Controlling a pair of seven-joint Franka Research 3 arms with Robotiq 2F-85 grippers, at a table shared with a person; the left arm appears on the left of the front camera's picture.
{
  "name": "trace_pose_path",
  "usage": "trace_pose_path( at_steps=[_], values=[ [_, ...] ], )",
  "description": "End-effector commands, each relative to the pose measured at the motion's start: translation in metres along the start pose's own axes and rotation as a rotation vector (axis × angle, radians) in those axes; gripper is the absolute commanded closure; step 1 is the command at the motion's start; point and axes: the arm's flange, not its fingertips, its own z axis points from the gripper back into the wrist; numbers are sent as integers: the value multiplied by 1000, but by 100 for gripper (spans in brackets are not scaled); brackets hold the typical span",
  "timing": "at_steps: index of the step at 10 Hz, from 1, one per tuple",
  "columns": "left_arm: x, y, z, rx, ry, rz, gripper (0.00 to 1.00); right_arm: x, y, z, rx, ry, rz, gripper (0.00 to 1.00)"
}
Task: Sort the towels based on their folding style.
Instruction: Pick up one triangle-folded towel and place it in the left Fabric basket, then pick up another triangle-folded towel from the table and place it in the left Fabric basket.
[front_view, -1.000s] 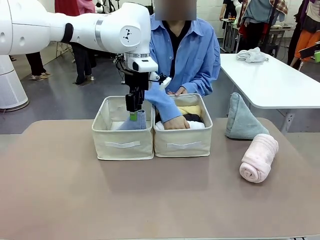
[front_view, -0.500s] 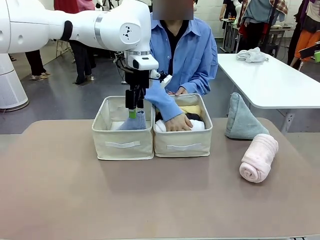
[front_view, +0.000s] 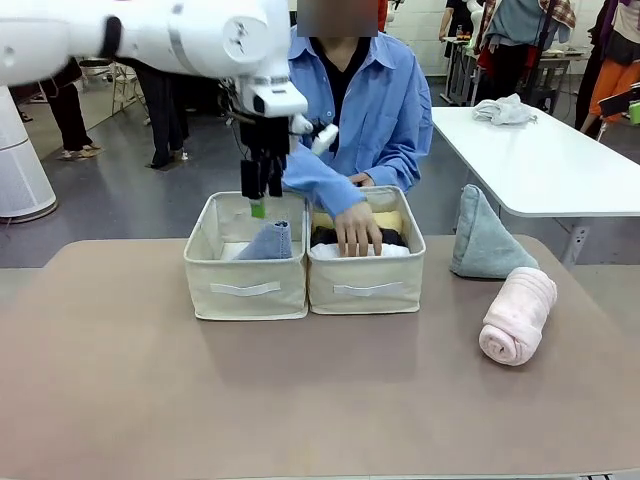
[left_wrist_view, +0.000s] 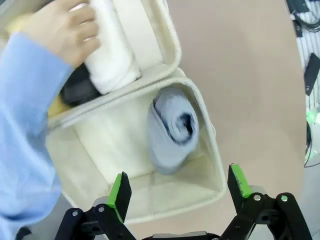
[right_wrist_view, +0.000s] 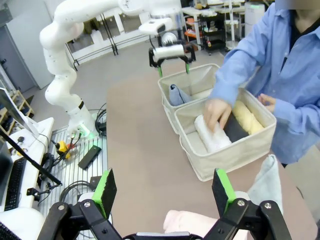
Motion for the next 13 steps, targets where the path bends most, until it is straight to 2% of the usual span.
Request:
trace_pose_path(
  at_steps=[1,3,4,5,6,7,8,12,13],
  values=[
    [-57,-67,38,95,-79,-34,0,0,0,0,4,-8,6,0],
    [-127,-112,55,165,-204,40,0,0,0,0,4,-8,6,0],
    [-154,-126,55,186,-269,85,0,0,0,0,4,-8,6,0],
    [-171,-136,53,198,-292,122,0,0,0,0,4,-8,6,0],
    [-182,-140,50,197,-308,141,0,0,0,0,4,-8,6,0],
    [-181,-135,50,181,-266,165,0,0,0,0,4,-8,6,0],
    [-192,-134,70,178,-283,152,0,0,0,0,4,-8,6,0],
    [-192,-137,64,182,-286,154,0,0,0,0,4,-8,6,0],
    [-214,-130,74,166,-439,139,0,0,0,0,4,-8,6,0]
  ],
)
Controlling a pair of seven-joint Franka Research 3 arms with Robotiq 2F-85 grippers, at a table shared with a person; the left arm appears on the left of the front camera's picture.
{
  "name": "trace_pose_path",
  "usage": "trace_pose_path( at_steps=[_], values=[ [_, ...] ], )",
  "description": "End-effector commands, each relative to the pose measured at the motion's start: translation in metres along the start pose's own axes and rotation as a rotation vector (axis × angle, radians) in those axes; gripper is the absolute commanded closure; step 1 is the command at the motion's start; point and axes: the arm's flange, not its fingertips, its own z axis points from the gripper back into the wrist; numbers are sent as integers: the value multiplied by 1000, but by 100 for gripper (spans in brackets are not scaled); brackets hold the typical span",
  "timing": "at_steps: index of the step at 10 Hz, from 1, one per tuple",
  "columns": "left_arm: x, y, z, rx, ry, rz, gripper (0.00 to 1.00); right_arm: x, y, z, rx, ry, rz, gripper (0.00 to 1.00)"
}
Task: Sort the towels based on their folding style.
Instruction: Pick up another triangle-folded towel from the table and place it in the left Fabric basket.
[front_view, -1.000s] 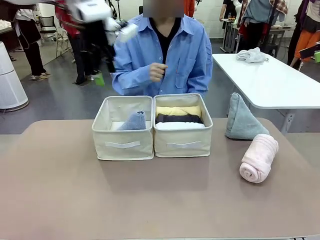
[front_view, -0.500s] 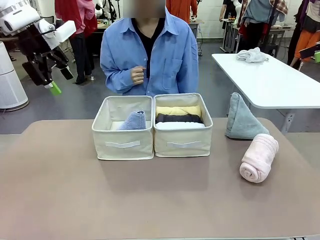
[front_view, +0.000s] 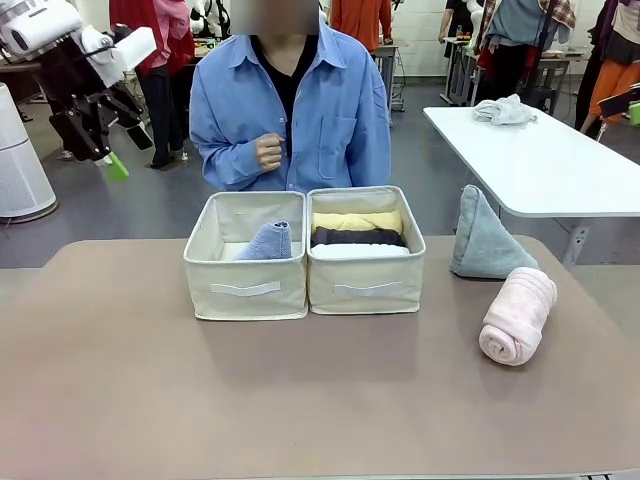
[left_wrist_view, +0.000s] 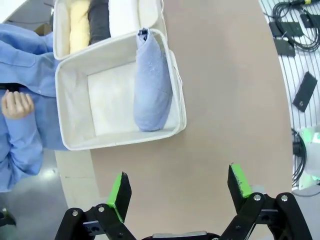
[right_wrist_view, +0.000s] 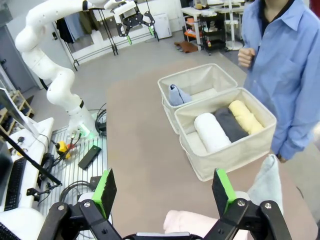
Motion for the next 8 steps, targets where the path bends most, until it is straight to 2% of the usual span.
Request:
trace_pose_path(
  at_steps=[1,4,6,8],
  values=[
    [-48,21,30,-37,-281,11,0,0,0,-1,5,-8,7,0],
    [-156,16,85,-20,-656,46,0,0,0,-1,5,-8,7,0],
    [-213,-1,88,10,-716,100,0,0,0,-1,5,-8,7,0],
    [-270,-13,73,24,-748,253,0,0,0,-1,5,-8,7,0]
  ],
)
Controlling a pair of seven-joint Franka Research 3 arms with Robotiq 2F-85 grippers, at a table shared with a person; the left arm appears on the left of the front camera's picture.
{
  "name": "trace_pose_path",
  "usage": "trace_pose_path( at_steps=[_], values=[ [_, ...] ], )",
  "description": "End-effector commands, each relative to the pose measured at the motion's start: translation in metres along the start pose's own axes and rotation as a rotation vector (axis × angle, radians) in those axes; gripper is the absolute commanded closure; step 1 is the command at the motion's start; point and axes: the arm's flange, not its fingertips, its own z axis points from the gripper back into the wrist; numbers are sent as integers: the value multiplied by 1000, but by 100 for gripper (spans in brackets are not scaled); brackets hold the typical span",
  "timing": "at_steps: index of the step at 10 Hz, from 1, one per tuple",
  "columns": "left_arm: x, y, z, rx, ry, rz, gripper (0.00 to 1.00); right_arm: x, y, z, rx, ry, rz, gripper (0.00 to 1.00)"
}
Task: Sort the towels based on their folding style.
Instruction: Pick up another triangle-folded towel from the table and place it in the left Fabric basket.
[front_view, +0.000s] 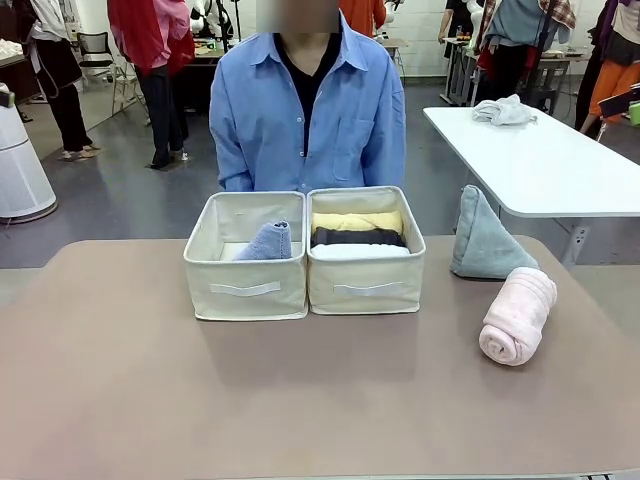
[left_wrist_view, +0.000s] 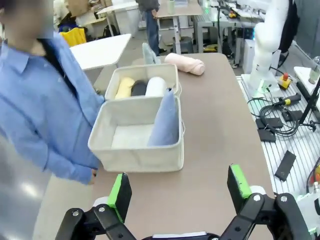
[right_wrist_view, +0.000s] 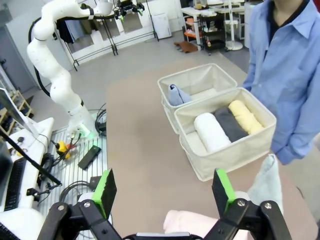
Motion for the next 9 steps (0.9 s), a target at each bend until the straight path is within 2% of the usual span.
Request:
trace_pose_path(
  at_steps=[1,3,5,6,9],
  values=[
    [-33,5,5,43,-49,108,0,1,0,-1,6,-8,7,0],
    [-60,-6,18,90,-81,151,0,1,0,-1,6,-8,7,0],
    [-55,-17,26,135,-80,131,0,1,0,-1,6,-8,7,0],
    [-75,-6,25,66,-48,156,0,0,0,0,0,0,0,0],
    [-75,-6,25,66,-48,156,0,23,1,-20,37,258,-16,0]
  ],
)
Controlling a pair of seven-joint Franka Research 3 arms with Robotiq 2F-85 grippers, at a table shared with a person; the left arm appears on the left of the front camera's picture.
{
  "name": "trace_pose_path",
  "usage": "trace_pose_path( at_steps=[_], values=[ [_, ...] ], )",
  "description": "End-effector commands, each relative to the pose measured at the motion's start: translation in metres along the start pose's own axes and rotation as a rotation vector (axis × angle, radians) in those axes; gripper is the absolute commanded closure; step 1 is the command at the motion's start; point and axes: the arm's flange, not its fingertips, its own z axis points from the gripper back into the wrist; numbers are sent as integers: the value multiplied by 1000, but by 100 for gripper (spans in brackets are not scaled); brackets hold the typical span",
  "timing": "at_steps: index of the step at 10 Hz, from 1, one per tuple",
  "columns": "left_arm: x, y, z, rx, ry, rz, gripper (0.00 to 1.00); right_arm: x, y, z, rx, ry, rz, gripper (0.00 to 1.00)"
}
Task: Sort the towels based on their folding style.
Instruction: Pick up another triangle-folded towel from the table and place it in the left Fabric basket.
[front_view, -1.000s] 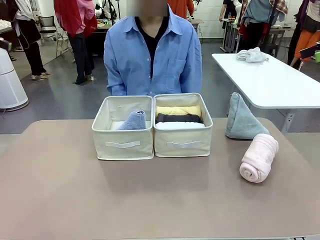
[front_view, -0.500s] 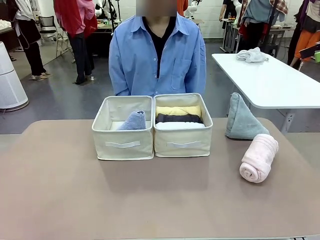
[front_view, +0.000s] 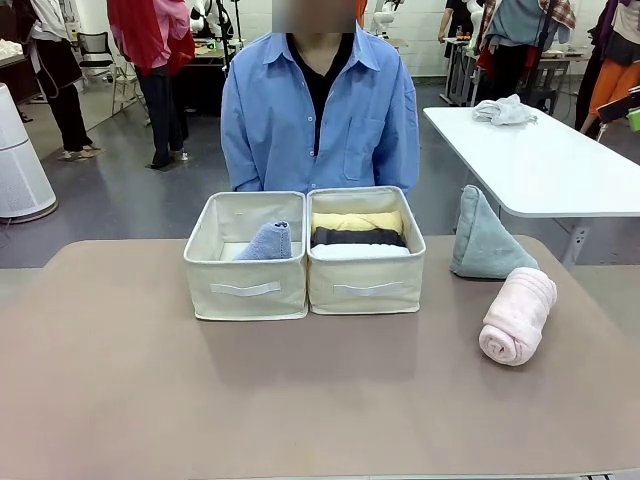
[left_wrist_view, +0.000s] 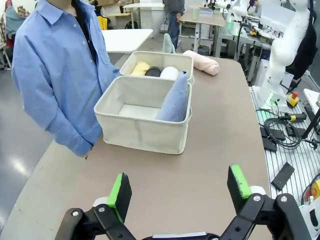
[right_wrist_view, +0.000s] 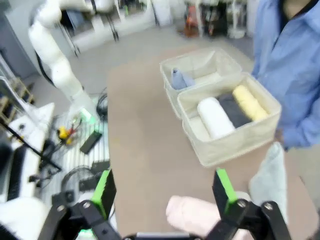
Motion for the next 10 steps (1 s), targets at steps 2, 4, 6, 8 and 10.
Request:
trace_pose_path(
  at_steps=[2,4,6,8,10],
  values=[
    [0,-1,1,-1,7,-1,0,50,-7,-44,15,262,34,0],
    [0,-1,1,-1,7,-1,0,64,-9,-85,7,346,68,0],
    [0,-1,1,-1,7,-1,0,53,-23,-105,-54,386,77,0],
    [0,-1,1,-1,7,-1,0,22,-12,-57,-52,375,72,0],
    [0,-1,1,-1,7,-1,0,-37,39,24,12,515,-63,0]
  ],
)
